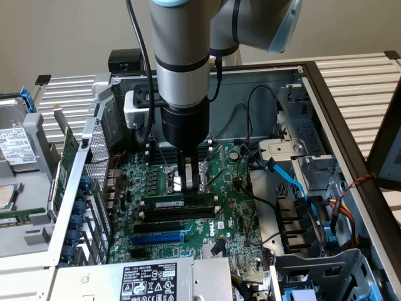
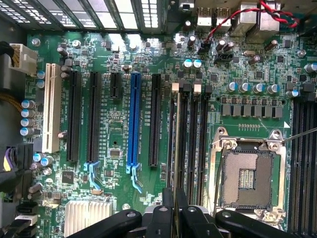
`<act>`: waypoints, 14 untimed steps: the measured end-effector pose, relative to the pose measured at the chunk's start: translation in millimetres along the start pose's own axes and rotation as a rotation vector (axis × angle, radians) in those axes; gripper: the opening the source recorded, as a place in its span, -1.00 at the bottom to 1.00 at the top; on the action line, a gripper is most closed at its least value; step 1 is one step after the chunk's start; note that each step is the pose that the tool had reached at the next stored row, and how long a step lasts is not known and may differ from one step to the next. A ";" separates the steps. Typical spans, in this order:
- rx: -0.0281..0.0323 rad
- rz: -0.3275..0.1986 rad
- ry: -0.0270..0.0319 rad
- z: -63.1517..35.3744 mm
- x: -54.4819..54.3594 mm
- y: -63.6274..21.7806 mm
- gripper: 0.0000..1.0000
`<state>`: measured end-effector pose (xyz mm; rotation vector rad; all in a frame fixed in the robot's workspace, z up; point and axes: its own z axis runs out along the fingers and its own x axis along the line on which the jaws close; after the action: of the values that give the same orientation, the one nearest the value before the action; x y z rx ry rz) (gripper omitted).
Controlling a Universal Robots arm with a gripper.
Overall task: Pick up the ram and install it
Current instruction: 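Insert the ram into the slot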
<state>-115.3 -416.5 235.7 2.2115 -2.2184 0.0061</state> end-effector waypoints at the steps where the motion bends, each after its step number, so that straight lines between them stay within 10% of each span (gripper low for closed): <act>1: 0.0004 0.001 0.0001 0.1 0.0 0.1 -0.73; 14: 0.0093 0.002 0.0000 2.2 0.1 2.9 -0.73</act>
<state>-118.2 -416.6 233.4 2.2136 -2.2256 0.0165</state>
